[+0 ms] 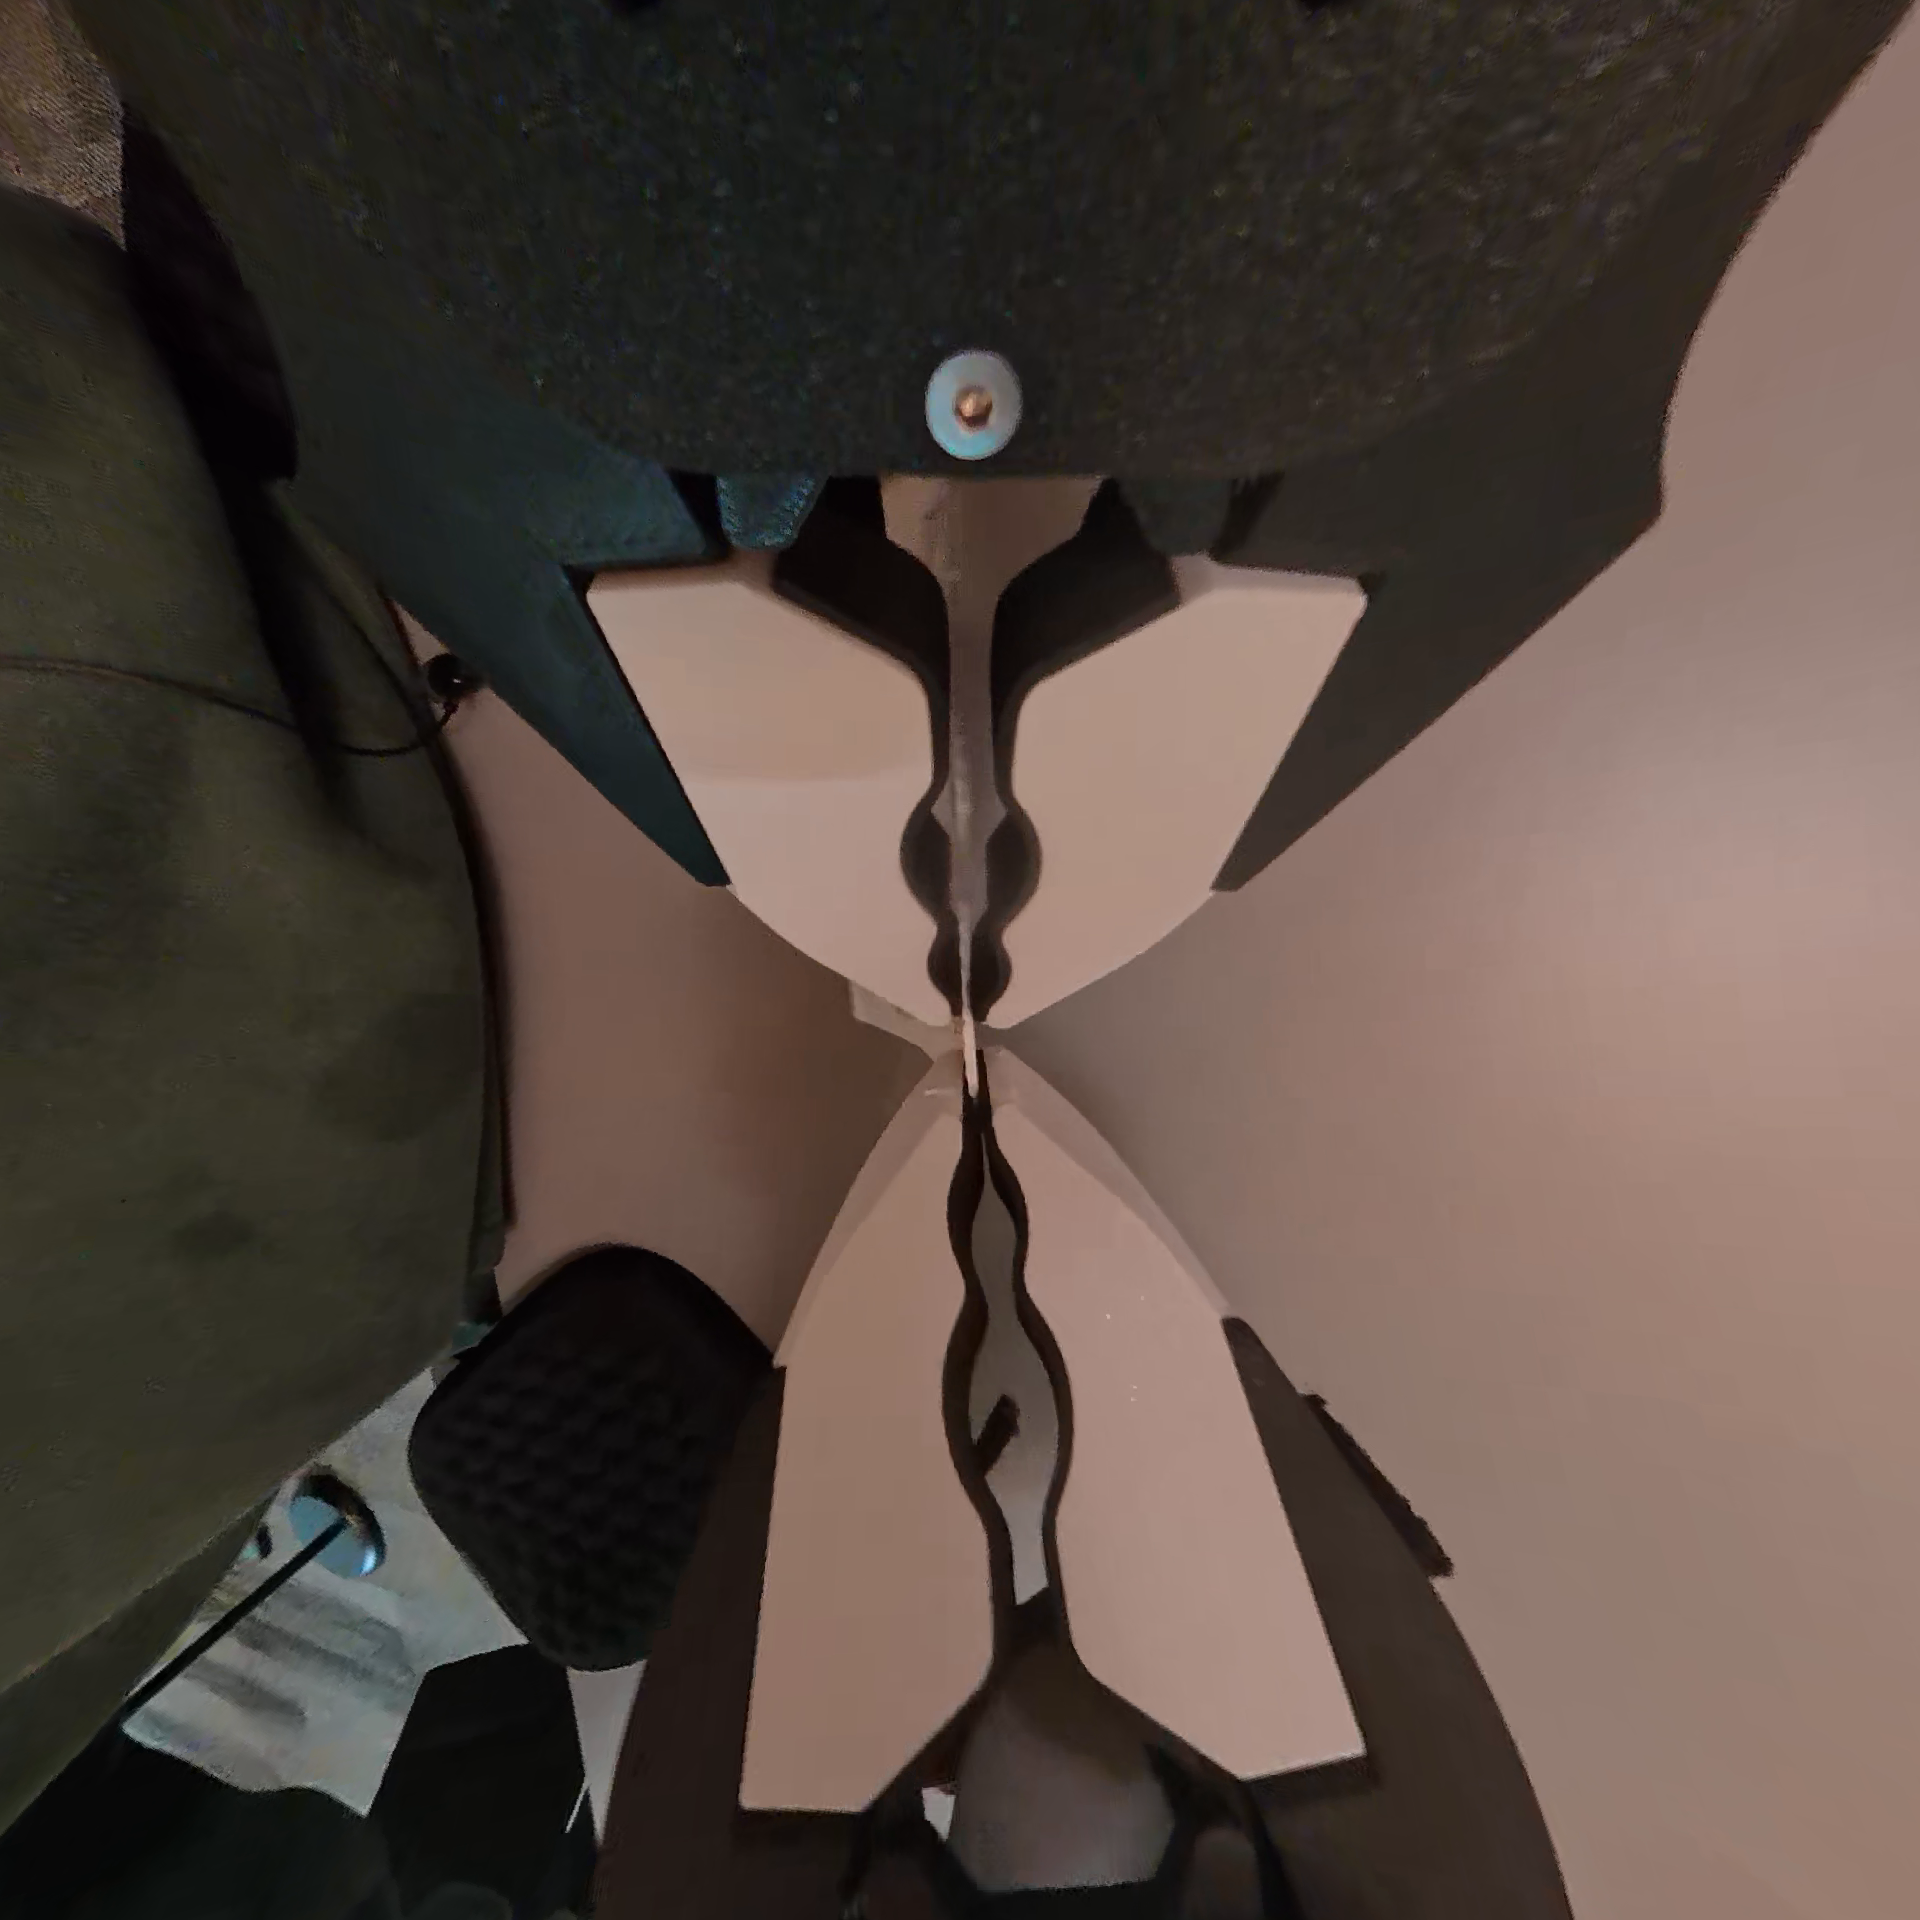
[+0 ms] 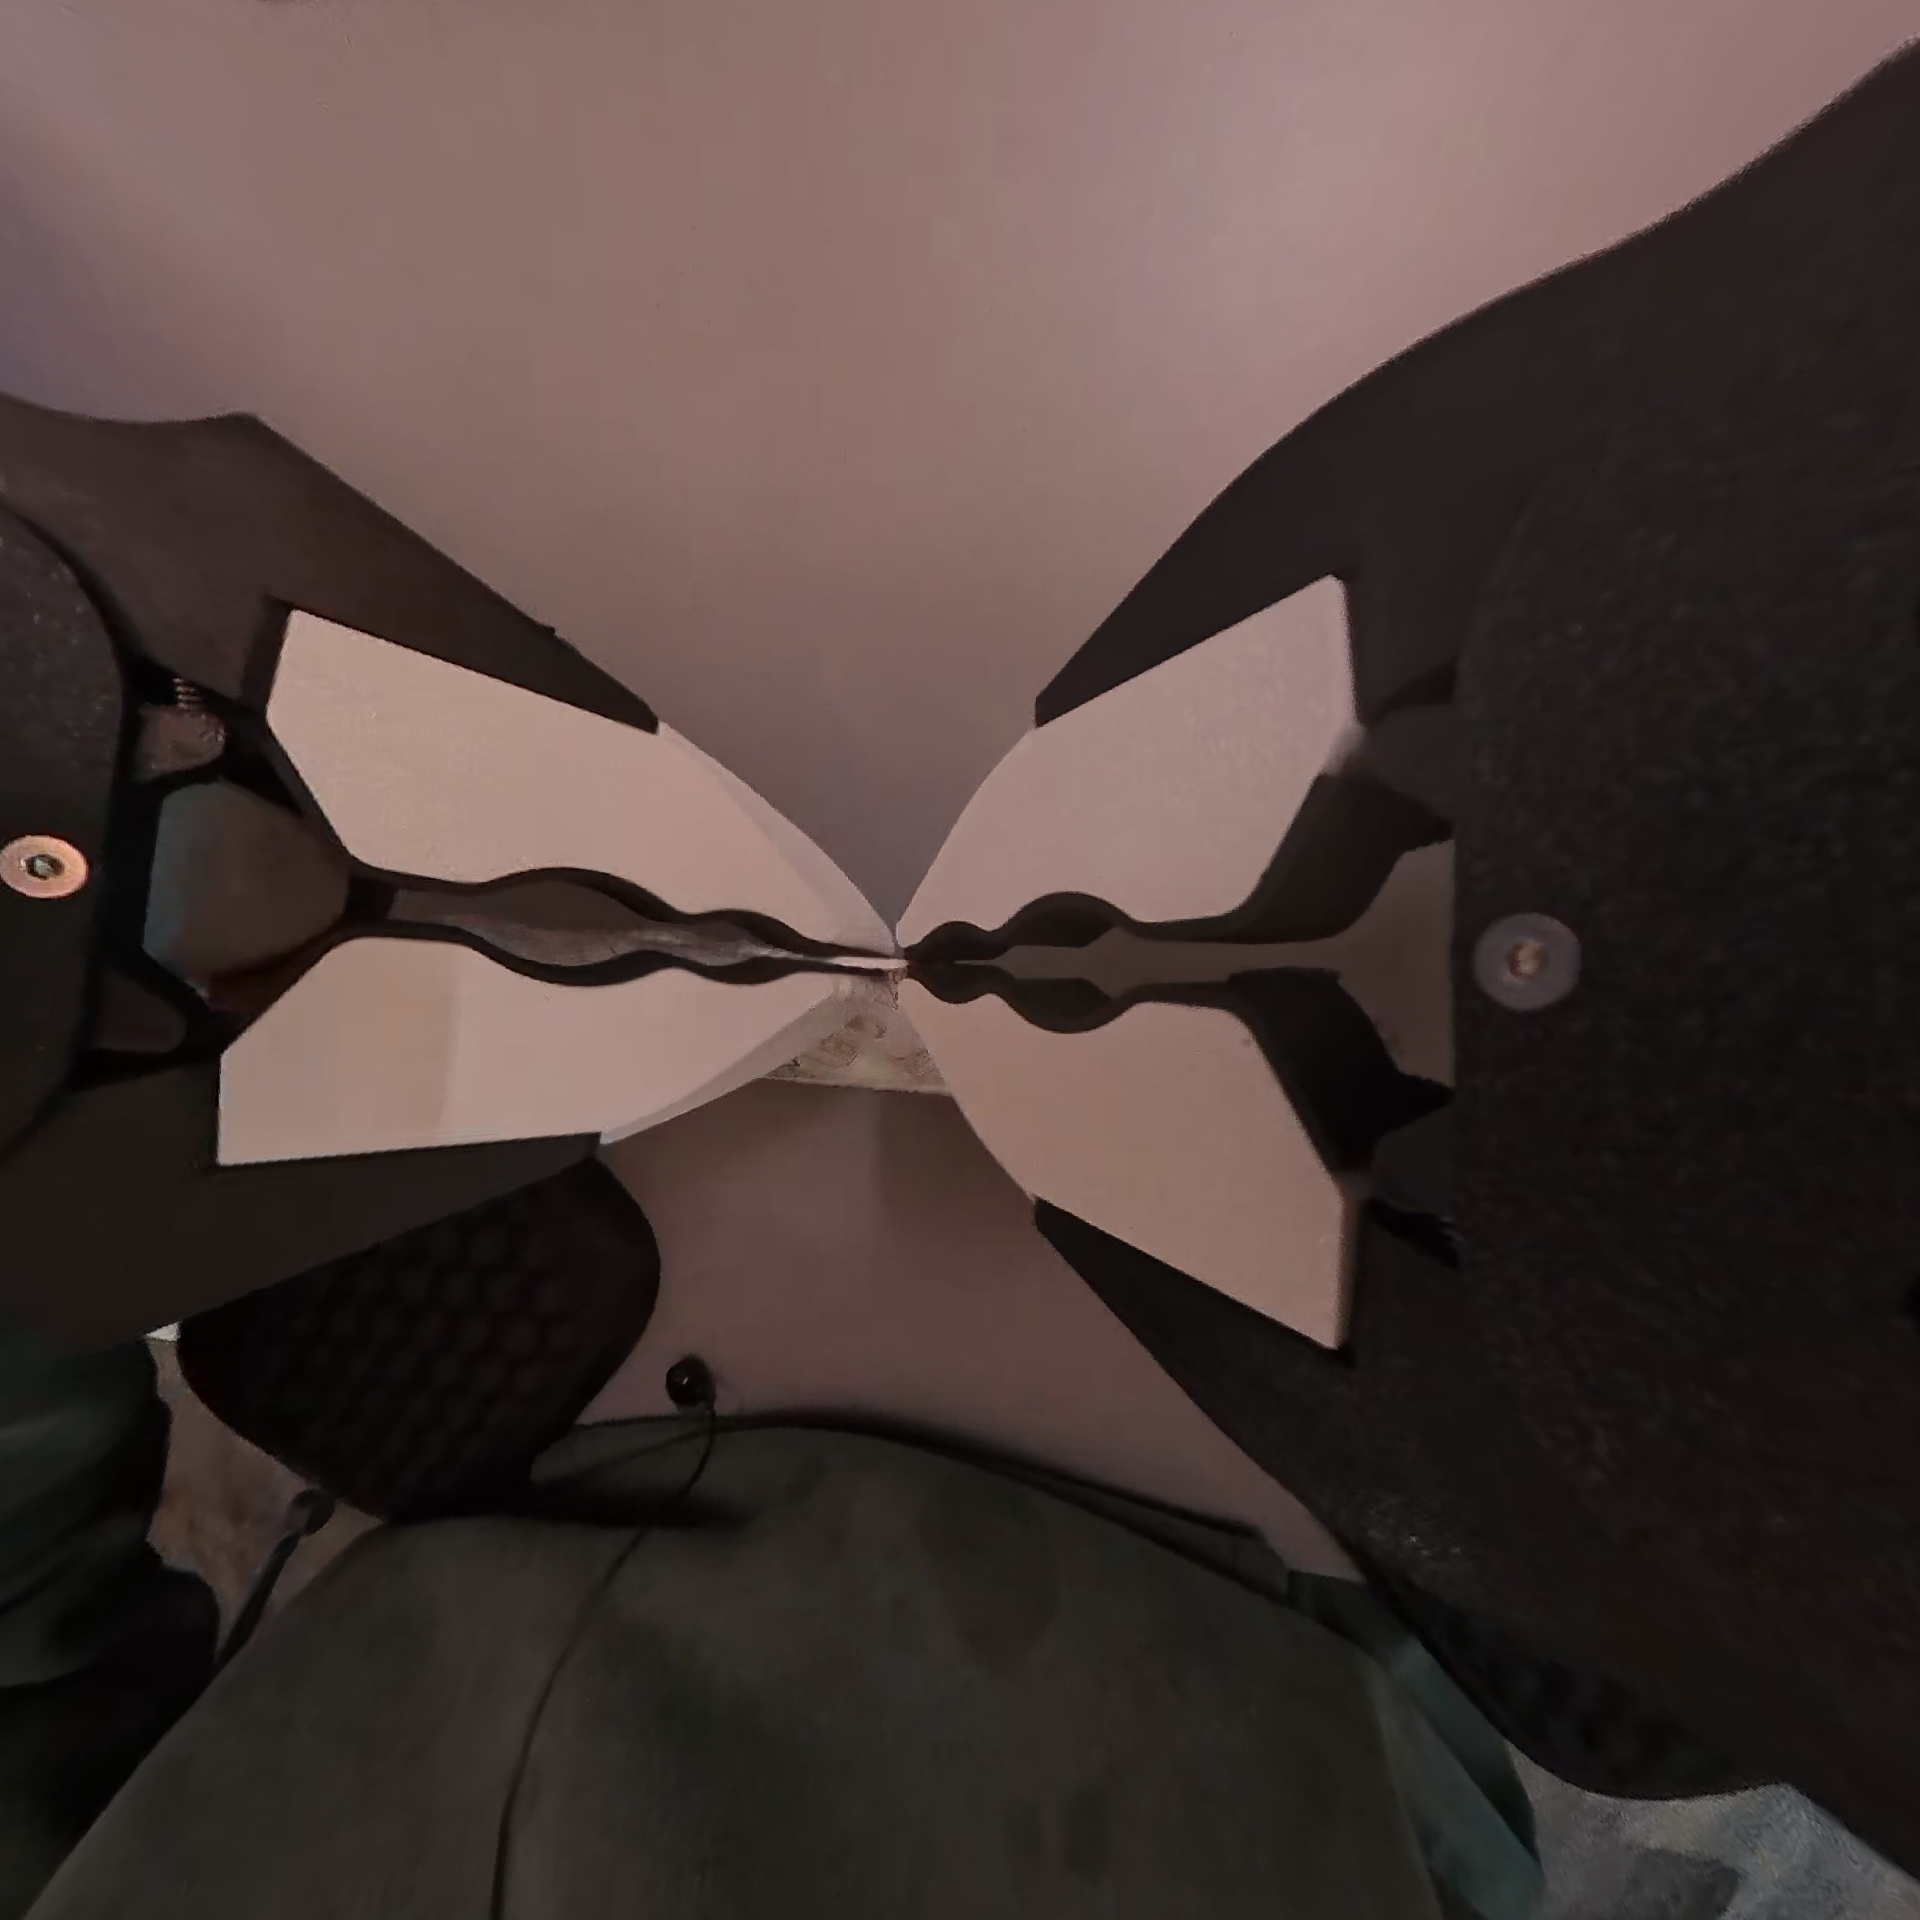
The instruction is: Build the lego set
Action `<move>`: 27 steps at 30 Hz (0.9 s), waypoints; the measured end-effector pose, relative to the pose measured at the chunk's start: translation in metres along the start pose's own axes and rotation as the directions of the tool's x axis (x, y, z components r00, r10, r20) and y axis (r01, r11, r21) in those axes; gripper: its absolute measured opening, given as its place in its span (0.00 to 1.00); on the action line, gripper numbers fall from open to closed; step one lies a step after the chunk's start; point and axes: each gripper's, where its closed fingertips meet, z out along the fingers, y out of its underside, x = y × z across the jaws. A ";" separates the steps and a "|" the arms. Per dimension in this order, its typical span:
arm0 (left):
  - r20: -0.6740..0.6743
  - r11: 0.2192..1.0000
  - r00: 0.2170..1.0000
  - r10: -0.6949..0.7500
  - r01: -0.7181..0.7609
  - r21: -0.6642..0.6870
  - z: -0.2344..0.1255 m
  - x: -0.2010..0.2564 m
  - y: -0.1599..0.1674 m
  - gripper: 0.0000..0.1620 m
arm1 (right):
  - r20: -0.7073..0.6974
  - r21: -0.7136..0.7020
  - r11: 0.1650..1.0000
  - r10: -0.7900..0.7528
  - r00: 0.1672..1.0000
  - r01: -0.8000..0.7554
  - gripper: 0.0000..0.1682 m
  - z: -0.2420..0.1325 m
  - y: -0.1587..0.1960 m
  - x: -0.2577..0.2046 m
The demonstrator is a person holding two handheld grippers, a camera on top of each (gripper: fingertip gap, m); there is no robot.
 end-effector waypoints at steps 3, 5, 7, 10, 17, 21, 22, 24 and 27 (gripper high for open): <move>0.003 1.000 1.000 -0.010 0.010 -0.024 0.003 -0.002 0.002 0.00 | -0.033 -0.036 0.999 -0.039 0.999 0.037 0.00 0.001 0.004 0.001; 0.011 0.999 0.999 -0.031 0.031 -0.027 0.004 -0.005 0.002 0.00 | -0.062 -0.047 0.997 -0.057 0.996 0.054 0.02 0.002 0.004 0.004; 0.007 0.999 0.999 -0.045 0.045 -0.031 0.005 -0.005 0.002 0.00 | -0.062 -0.053 0.997 -0.064 0.996 0.061 0.03 0.003 0.003 0.003; -0.002 0.998 0.998 -0.055 0.055 -0.039 0.006 -0.004 0.003 0.00 | -0.087 -0.077 0.992 -0.102 0.991 0.095 0.00 0.004 0.004 0.004; -0.127 0.964 0.965 -0.227 0.242 0.110 -0.003 -0.008 -0.002 0.00 | -0.296 -0.075 0.960 -0.281 0.913 0.272 0.00 0.002 -0.005 0.012; -0.215 0.936 0.934 -0.285 0.320 0.150 0.000 -0.007 0.004 0.00 | -0.417 -0.127 0.903 -0.423 0.804 0.410 0.00 0.008 -0.002 0.014; -0.225 0.931 0.929 -0.293 0.331 0.155 0.001 -0.007 0.006 0.00 | -0.433 -0.136 0.892 -0.444 0.784 0.431 0.00 0.010 -0.001 0.013; -0.247 0.922 0.919 -0.307 0.351 0.163 0.004 -0.006 0.008 0.01 | -0.465 -0.144 0.871 -0.478 0.745 0.469 0.00 0.011 0.001 0.013; -0.286 0.908 0.902 -0.325 0.382 0.172 0.005 -0.005 0.008 0.01 | -0.513 -0.211 0.805 -0.574 0.638 0.554 0.00 0.012 0.002 0.012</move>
